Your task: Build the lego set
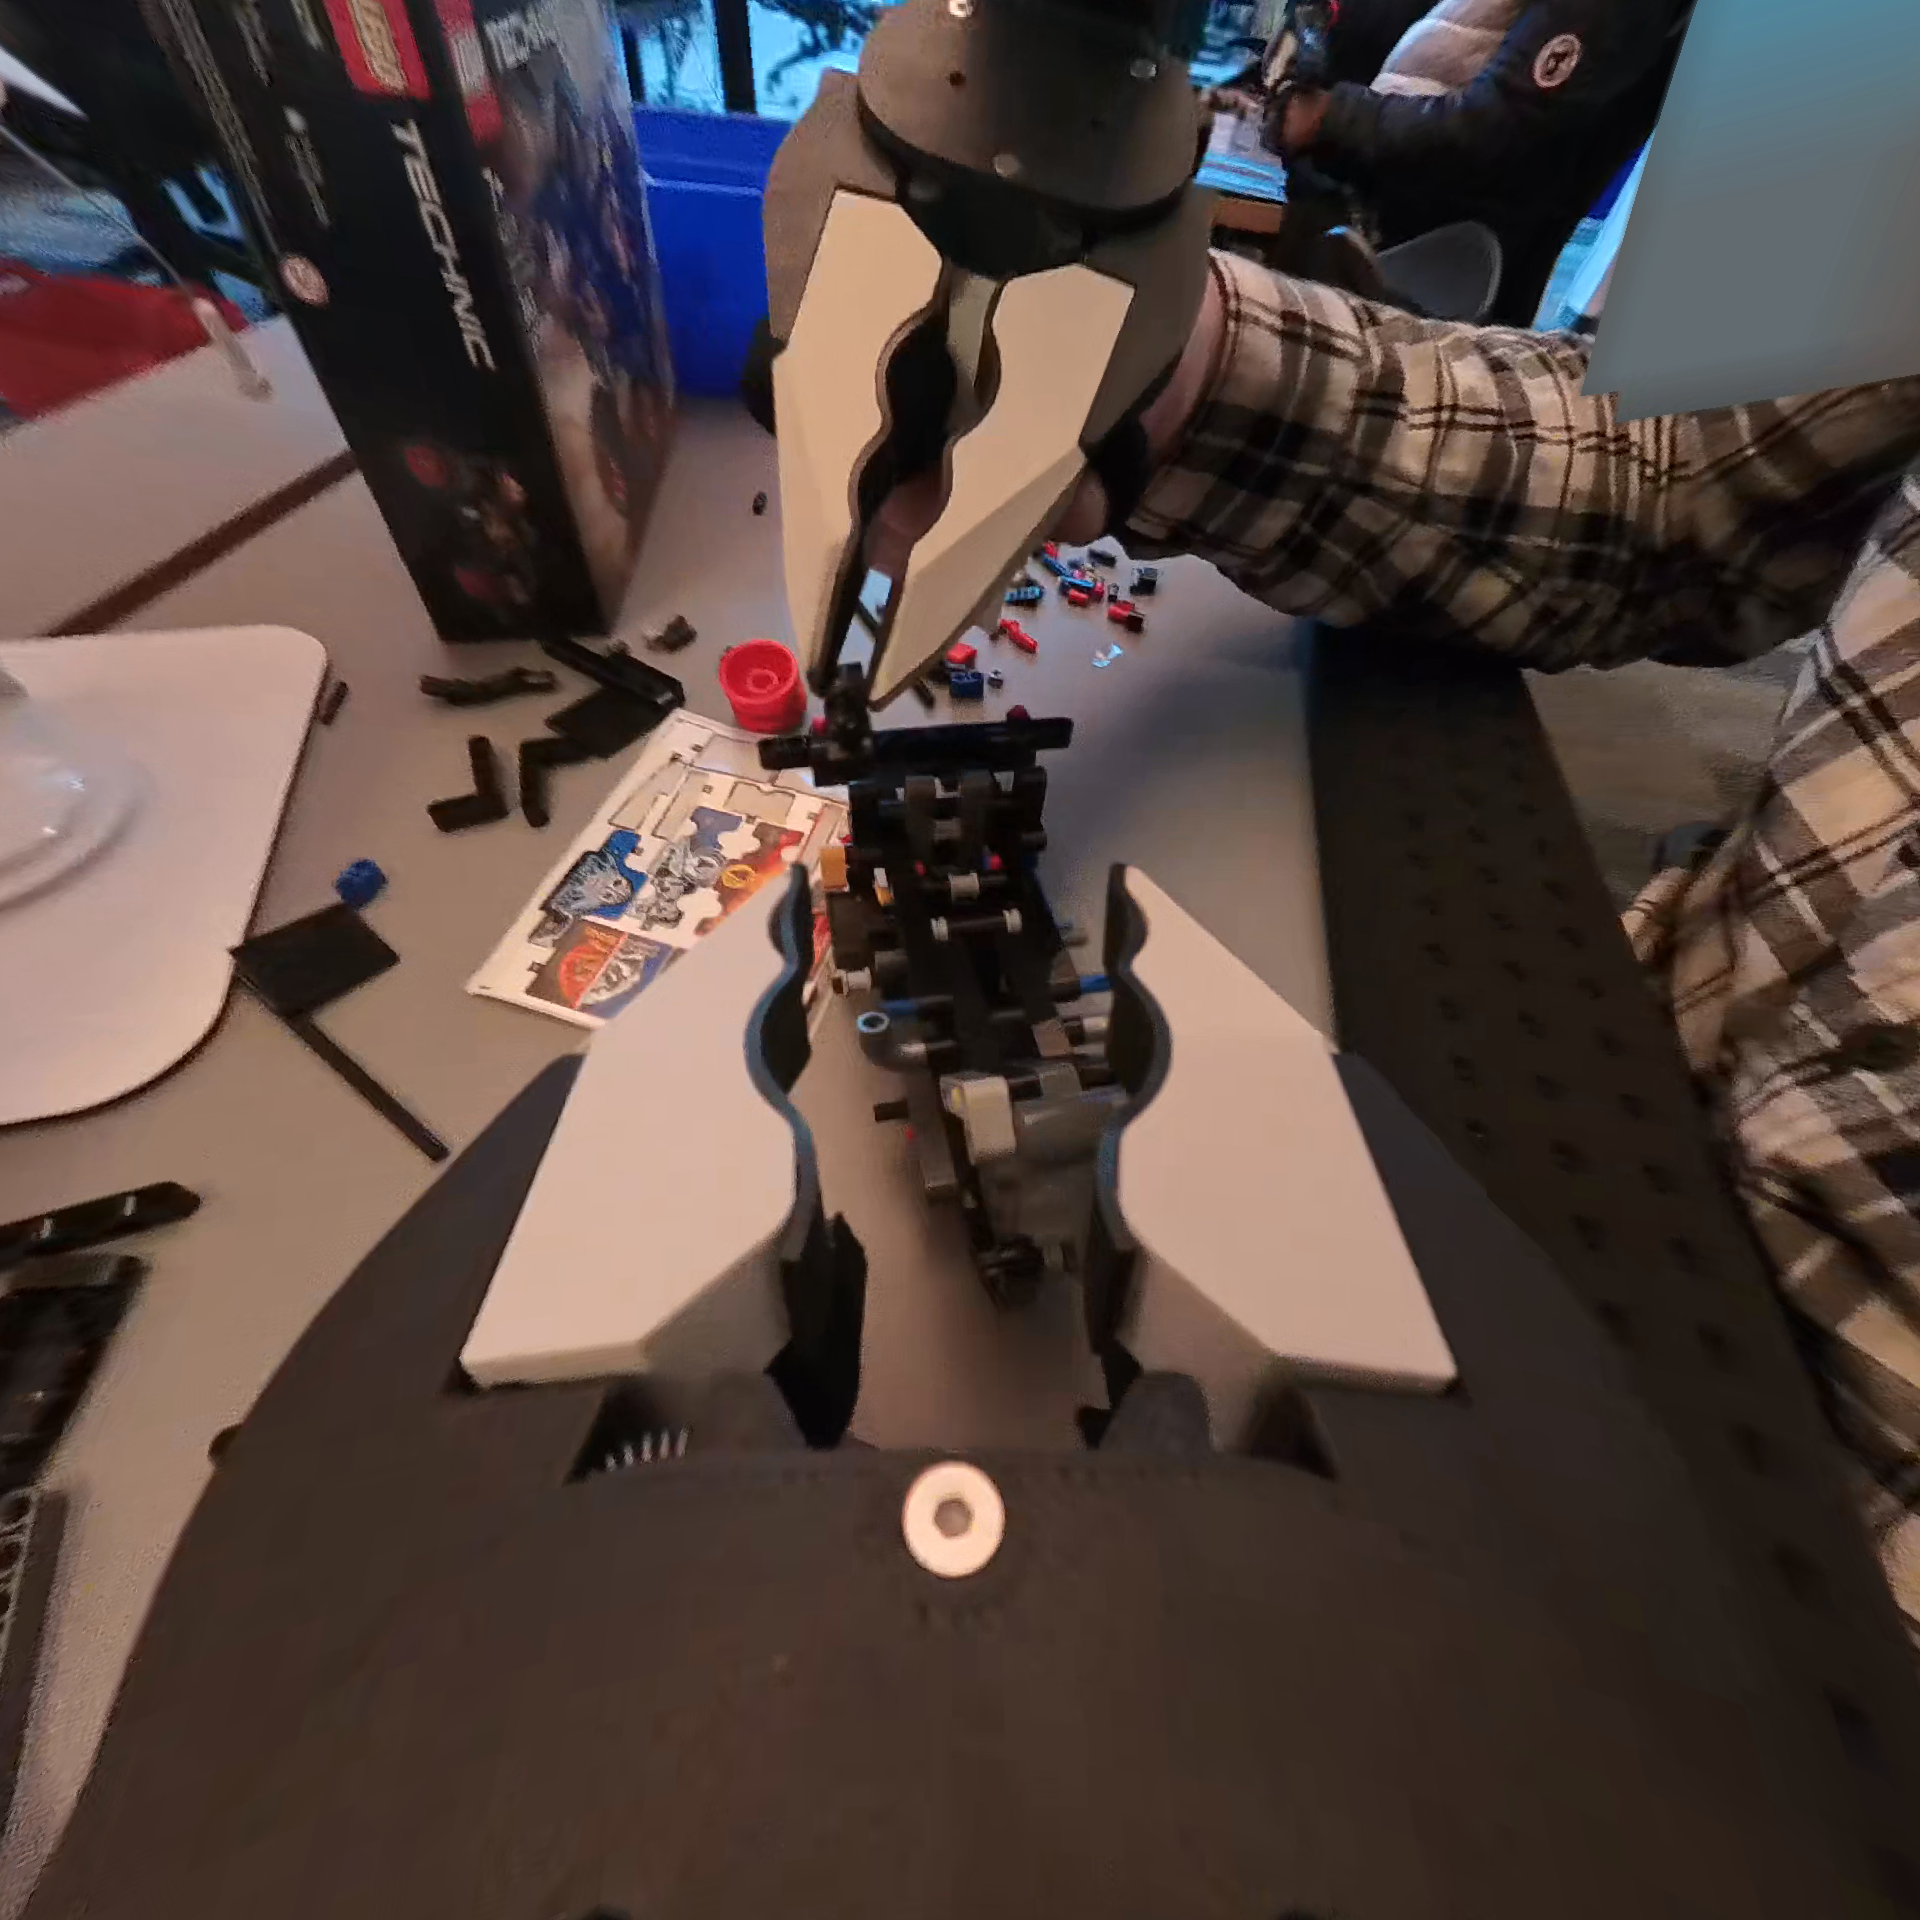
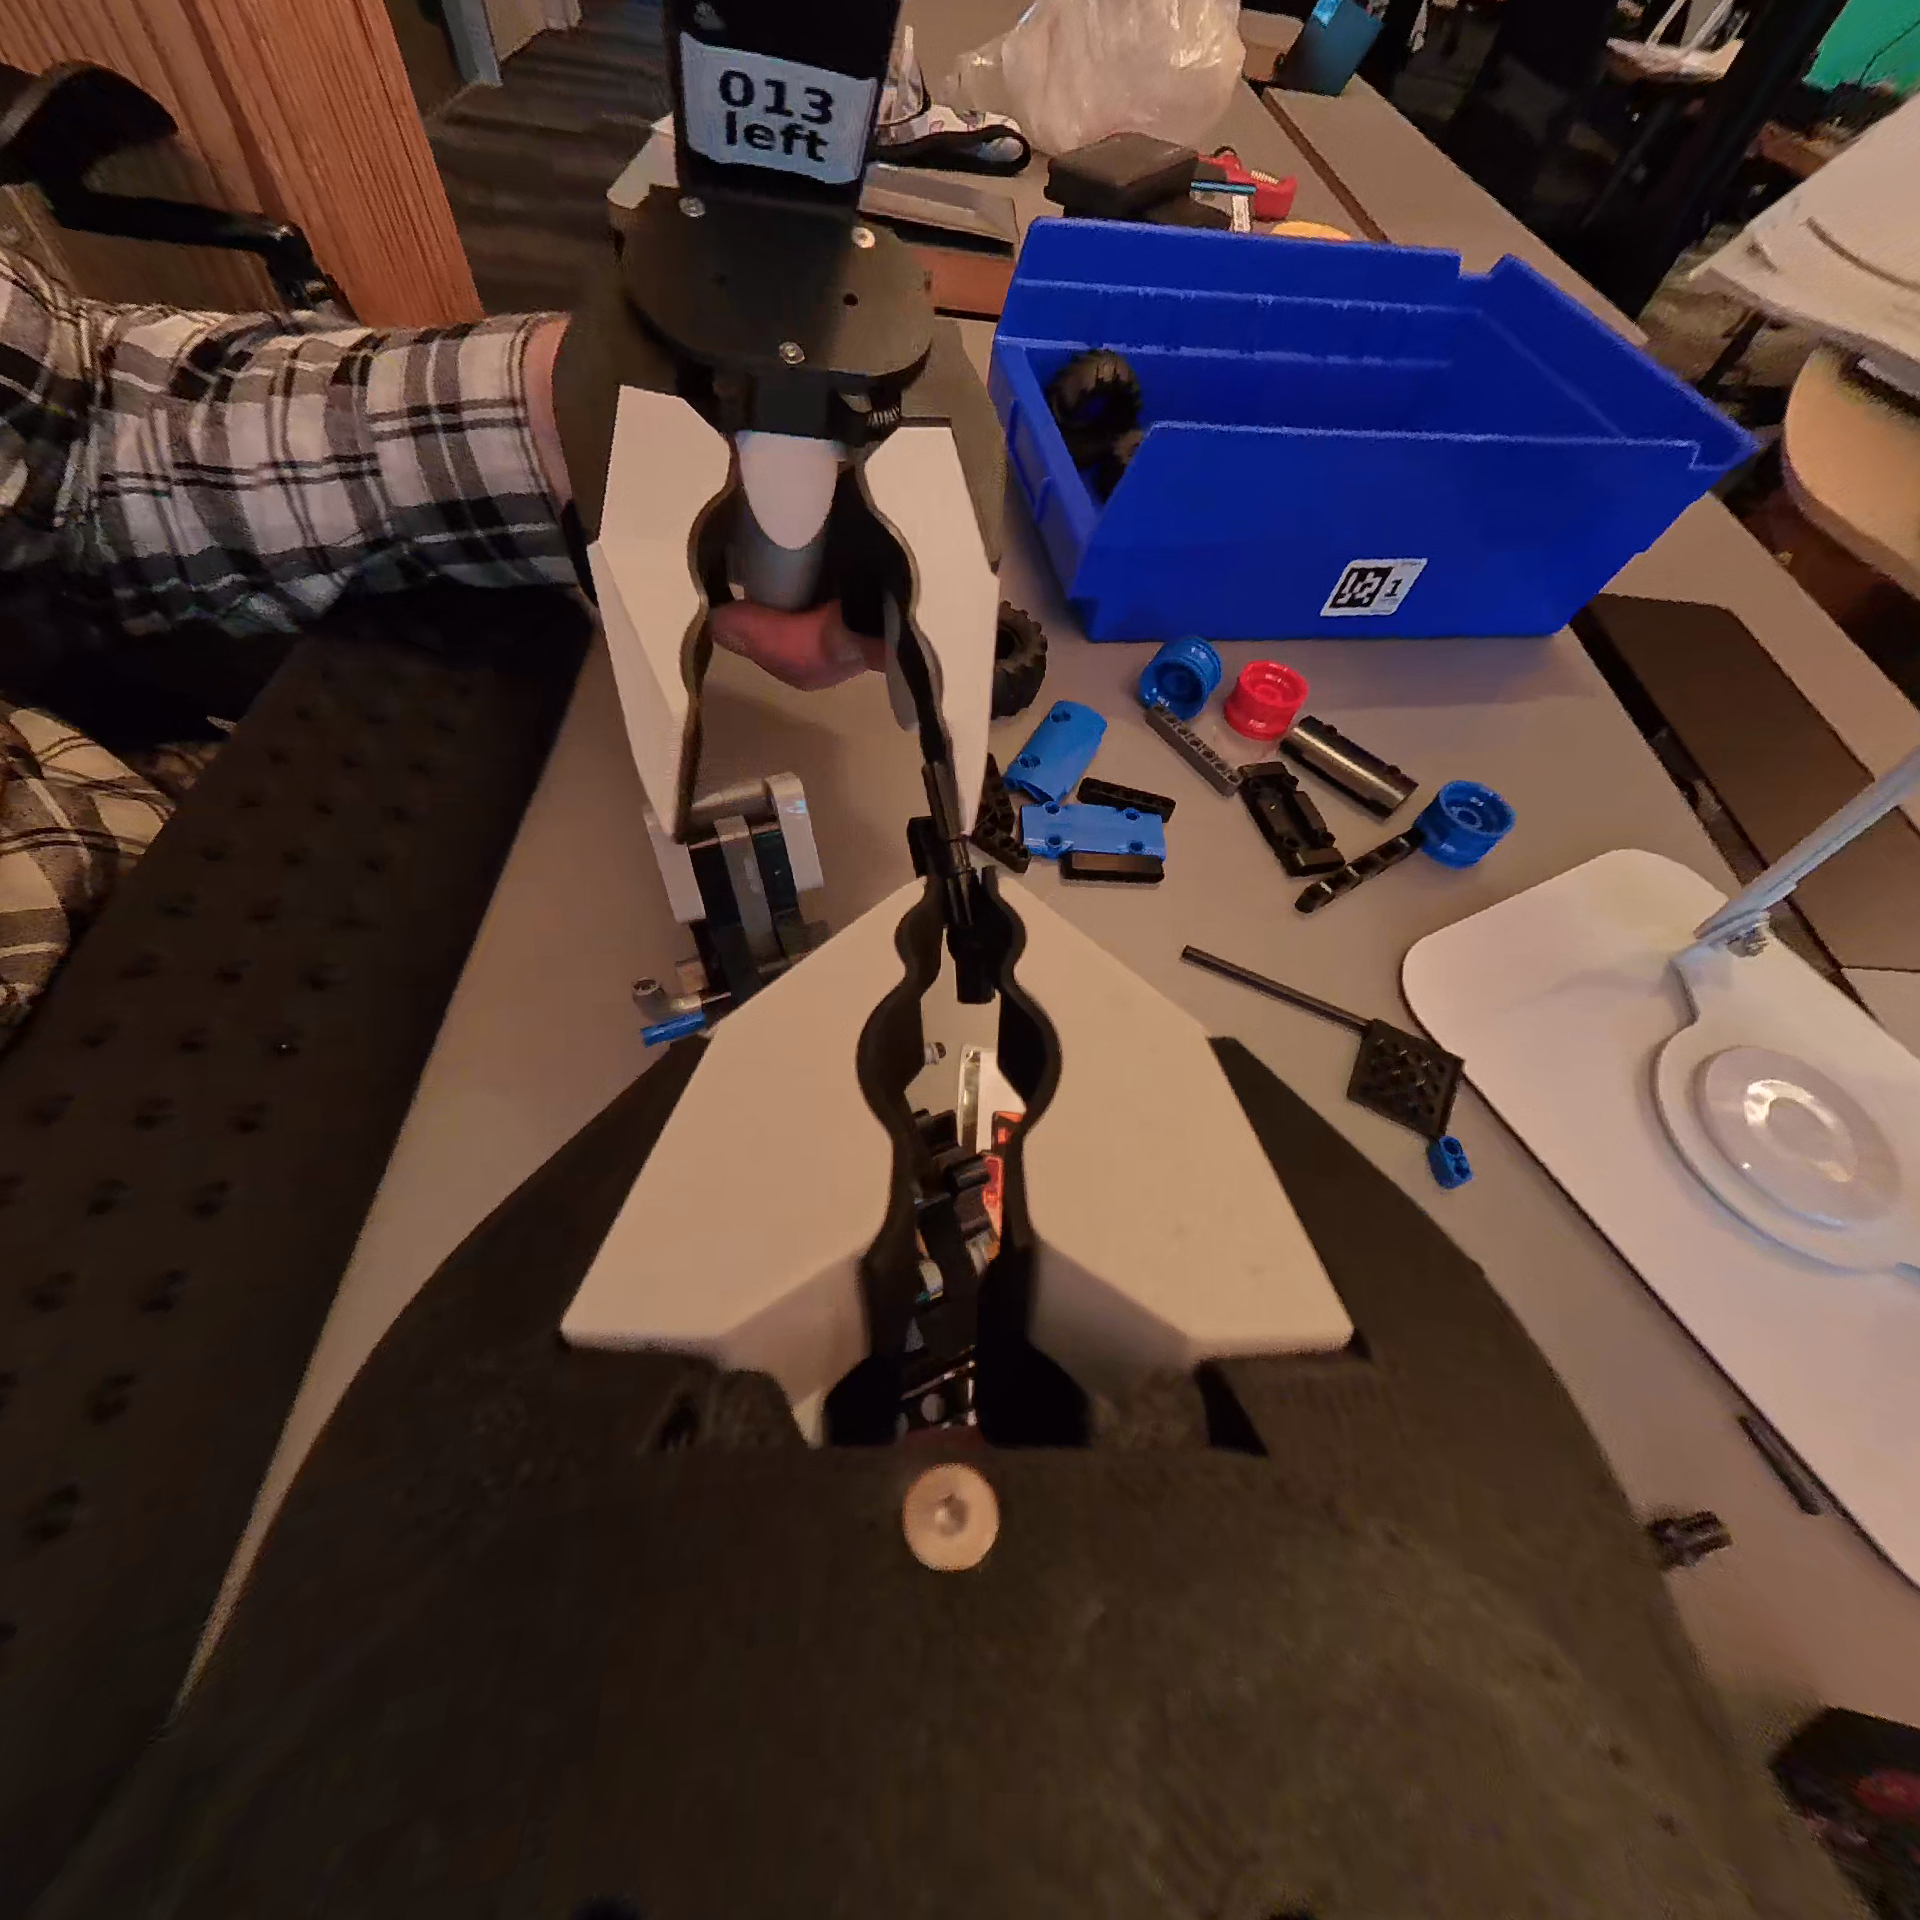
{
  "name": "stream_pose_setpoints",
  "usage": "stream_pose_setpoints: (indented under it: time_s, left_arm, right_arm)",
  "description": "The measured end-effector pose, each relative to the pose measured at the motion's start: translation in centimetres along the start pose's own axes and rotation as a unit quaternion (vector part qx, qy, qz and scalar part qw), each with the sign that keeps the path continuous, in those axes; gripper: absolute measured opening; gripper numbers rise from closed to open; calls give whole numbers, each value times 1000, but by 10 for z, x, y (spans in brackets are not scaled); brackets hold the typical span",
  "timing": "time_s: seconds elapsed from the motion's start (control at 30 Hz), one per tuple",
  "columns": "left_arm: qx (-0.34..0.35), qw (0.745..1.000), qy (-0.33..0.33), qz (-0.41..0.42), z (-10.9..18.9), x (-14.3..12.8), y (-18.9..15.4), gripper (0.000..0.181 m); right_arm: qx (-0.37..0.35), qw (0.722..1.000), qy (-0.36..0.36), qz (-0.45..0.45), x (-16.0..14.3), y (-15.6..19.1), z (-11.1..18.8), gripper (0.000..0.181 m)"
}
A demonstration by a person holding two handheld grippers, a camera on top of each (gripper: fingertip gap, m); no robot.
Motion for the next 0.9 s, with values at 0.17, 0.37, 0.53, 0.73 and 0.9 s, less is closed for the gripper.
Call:
stream_pose_setpoints:
  time_s: [0.17, 0.37, 0.53, 0.73, 0.9]
  left_arm:
    - [-64, 997, 29, 30, -1, -7, 6, 77]
    - [-105, 992, 51, 46, -8, -17, 7, 82]
    - [-121, 989, 62, 53, -12, -27, 6, 82]
    - [-124, 989, 56, 50, -12, -30, 5, 79]
    - [-119, 991, 51, 36, -11, -31, 3, 78]
  right_arm:
    - [6, 1000, 11, -6, -7, 0, -5, 4]
    - [13, 1000, 16, -10, -11, 1, -9, 4]
    - [20, 999, 23, -13, -14, 3, -13, 4]
    - [22, 999, 29, -14, -17, 4, -16, 5]
    - [24, 999, 35, -15, -19, 4, -17, 5]
Point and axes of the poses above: each gripper's, where its closed fingertips meet, z back along the fingers, x out of its top, y = z × x across the jaws, the point moved 10 cm from there along z, back along the fingers, and after that the axes turned 5 degrees about -z, right-handed, at the moved point
